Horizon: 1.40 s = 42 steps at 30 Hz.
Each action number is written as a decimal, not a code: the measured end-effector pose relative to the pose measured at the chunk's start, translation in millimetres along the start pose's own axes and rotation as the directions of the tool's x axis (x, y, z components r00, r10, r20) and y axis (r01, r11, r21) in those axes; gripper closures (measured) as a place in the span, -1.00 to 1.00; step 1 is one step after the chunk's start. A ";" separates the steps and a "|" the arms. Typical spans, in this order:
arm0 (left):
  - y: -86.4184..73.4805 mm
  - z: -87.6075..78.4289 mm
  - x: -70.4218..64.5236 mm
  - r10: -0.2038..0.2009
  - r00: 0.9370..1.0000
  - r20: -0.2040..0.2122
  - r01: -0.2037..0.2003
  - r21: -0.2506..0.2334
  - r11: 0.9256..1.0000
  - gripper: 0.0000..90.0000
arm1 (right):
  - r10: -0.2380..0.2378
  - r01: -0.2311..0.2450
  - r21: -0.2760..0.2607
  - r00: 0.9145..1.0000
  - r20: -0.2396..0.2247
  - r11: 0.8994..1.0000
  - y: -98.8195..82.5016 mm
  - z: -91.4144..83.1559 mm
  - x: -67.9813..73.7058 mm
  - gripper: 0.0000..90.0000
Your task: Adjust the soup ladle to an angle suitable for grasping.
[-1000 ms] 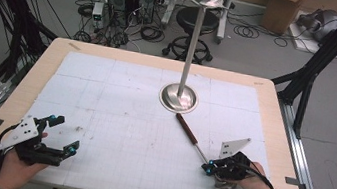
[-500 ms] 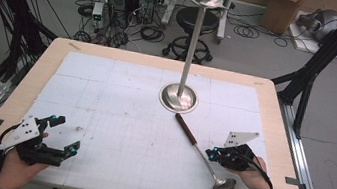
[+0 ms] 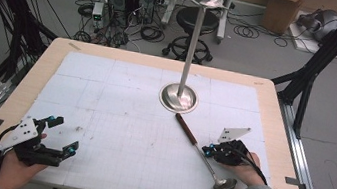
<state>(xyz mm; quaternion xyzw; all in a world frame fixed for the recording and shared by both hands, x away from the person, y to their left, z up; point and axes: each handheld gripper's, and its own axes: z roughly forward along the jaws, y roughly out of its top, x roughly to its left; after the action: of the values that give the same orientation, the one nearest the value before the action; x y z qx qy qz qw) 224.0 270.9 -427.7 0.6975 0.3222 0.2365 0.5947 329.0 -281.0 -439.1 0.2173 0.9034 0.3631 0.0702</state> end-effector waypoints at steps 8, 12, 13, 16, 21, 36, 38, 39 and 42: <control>-0.9 -2.7 0.1 -0.007 1.000 -0.006 0.007 0.000 1.000 -0.96 | -0.028 0.028 0.004 1.000 -0.009 1.000 6.4 6.0 2.0 1.00; -1.1 -3.9 0.2 -0.006 1.000 -0.010 0.006 -0.003 1.000 -0.96 | -0.037 0.037 0.006 0.999 -0.017 0.999 9.0 8.1 3.3 1.00; -1.3 -4.0 0.3 -0.006 1.000 -0.011 0.006 -0.004 1.000 -0.96 | -0.044 0.044 0.007 0.999 -0.016 0.999 10.3 9.3 4.3 1.00; -1.4 -4.3 0.5 -0.006 1.000 -0.012 0.006 -0.002 1.000 -0.96 | -0.063 0.064 0.017 0.998 -0.025 0.998 14.9 12.7 7.4 1.00; -1.5 -4.6 0.4 -0.006 1.000 -0.011 0.006 -0.001 1.000 -0.96 | -0.107 0.108 0.035 0.994 -0.030 0.994 21.7 17.0 12.5 1.00; -1.4 -5.4 0.3 -0.008 1.000 -0.013 0.008 -0.002 1.000 -0.96 | -0.169 0.173 0.068 0.984 -0.059 0.983 34.5 24.9 23.0 1.00; -1.2 -5.8 0.4 -0.006 1.000 -0.013 0.006 -0.003 1.000 -0.96 | -0.188 0.192 0.074 0.980 -0.058 0.979 36.8 26.0 24.4 1.00; -1.2 -5.7 0.5 -0.007 1.000 -0.014 0.007 -0.005 1.000 -0.96 | -0.190 0.195 0.079 0.980 -0.061 0.978 37.8 26.2 25.2 1.00; -1.2 -6.0 0.4 -0.008 1.000 -0.015 0.008 -0.004 1.000 -0.96 | -0.195 0.201 0.089 0.978 -0.073 0.975 39.9 26.8 26.8 1.00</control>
<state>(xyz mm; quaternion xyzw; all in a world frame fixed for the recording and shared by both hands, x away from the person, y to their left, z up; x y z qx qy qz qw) 219.8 275.4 -427.8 0.6931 0.3290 0.2400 0.5948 326.3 -226.7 -430.4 0.1175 0.9387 0.3172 0.0667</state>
